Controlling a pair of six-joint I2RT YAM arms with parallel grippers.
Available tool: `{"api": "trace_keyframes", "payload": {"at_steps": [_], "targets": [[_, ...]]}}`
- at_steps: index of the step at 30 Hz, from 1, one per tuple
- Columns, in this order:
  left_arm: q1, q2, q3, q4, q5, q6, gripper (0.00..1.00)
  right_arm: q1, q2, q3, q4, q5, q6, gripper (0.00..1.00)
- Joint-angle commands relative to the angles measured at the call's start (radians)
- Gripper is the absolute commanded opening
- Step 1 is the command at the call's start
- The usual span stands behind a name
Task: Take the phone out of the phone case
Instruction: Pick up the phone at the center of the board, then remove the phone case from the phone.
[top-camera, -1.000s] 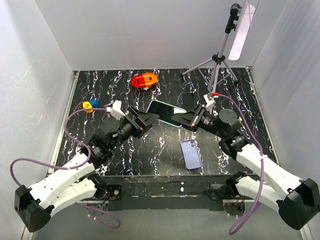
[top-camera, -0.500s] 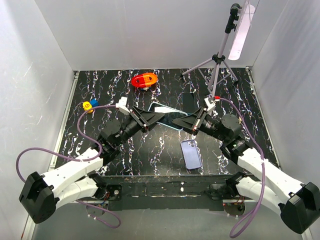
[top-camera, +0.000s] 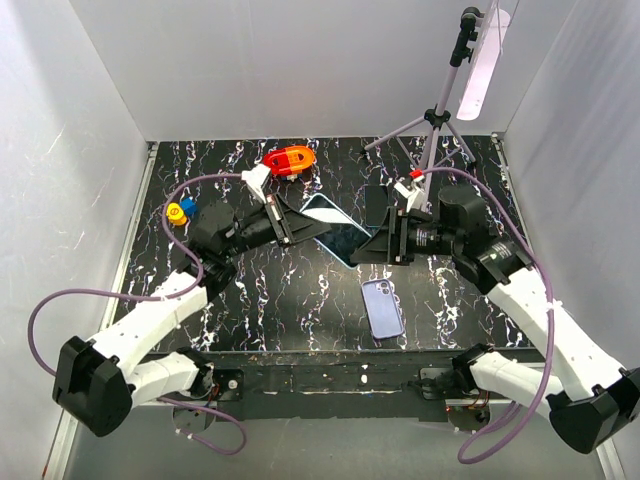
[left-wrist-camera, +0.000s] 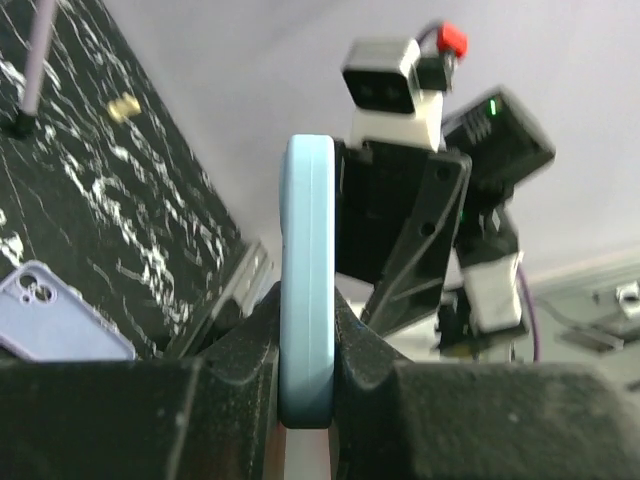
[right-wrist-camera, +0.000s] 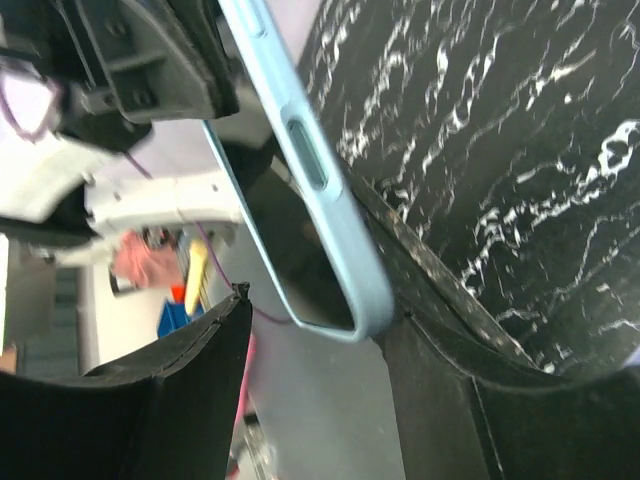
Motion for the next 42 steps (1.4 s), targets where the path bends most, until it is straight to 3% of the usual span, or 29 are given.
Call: {"api": "trace_keyframes", "payload": {"at_steps": [1, 4, 8, 12, 16, 19, 21, 23, 24, 26, 28, 29, 34, 40, 42], "targets": [[0.011, 0.042, 0.124, -0.095, 0.356, 0.138, 0.00, -0.015, 0.059, 0.097, -0.297, -0.218, -0.306, 0.62], [0.012, 0.077, 0.175, -0.115, 0.482, 0.152, 0.00, -0.016, 0.070, 0.114, -0.299, -0.310, -0.359, 0.62], [0.012, 0.079, 0.227, -0.181, 0.537, 0.211, 0.00, -0.015, 0.059, 0.103, -0.257, -0.419, -0.363, 0.57], [0.012, 0.103, 0.253, -0.189, 0.553, 0.215, 0.00, -0.007, 0.023, 0.024, -0.058, -0.484, -0.221, 0.45], [0.012, 0.132, 0.235, -0.077, 0.539, 0.109, 0.00, 0.027, 0.000, -0.045, 0.169, -0.438, -0.049, 0.43], [0.012, 0.137, 0.191, 0.064, 0.499, -0.023, 0.00, 0.051, 0.000, -0.062, 0.263, -0.363, 0.015, 0.26], [0.012, 0.129, 0.172, 0.098, 0.456, -0.084, 0.00, 0.057, -0.002, -0.072, 0.309, -0.297, 0.052, 0.05], [0.011, 0.113, 0.157, 0.063, 0.374, -0.117, 0.00, 0.060, -0.007, -0.099, 0.381, -0.240, 0.106, 0.01], [0.011, 0.099, 0.145, 0.051, 0.329, -0.135, 0.03, 0.059, -0.008, -0.114, 0.419, -0.223, 0.136, 0.01], [0.006, 0.073, 0.109, 0.079, 0.268, -0.183, 0.35, 0.063, -0.016, -0.147, 0.499, -0.184, 0.184, 0.01], [0.001, 0.044, 0.070, 0.132, 0.222, -0.219, 0.46, 0.069, -0.019, -0.159, 0.539, -0.162, 0.210, 0.01], [0.001, 0.031, 0.062, 0.139, 0.200, -0.232, 0.47, 0.073, -0.019, -0.162, 0.548, -0.153, 0.218, 0.01], [0.000, 0.027, 0.069, 0.118, 0.178, -0.227, 0.31, 0.083, -0.023, -0.148, 0.556, -0.127, 0.224, 0.01], [-0.002, 0.079, 0.076, 0.241, 0.166, -0.304, 0.29, 0.100, -0.002, -0.131, 0.548, -0.125, 0.224, 0.01], [-0.003, 0.099, 0.082, 0.281, 0.169, -0.322, 0.22, 0.103, 0.006, -0.124, 0.531, -0.131, 0.220, 0.01]]}}
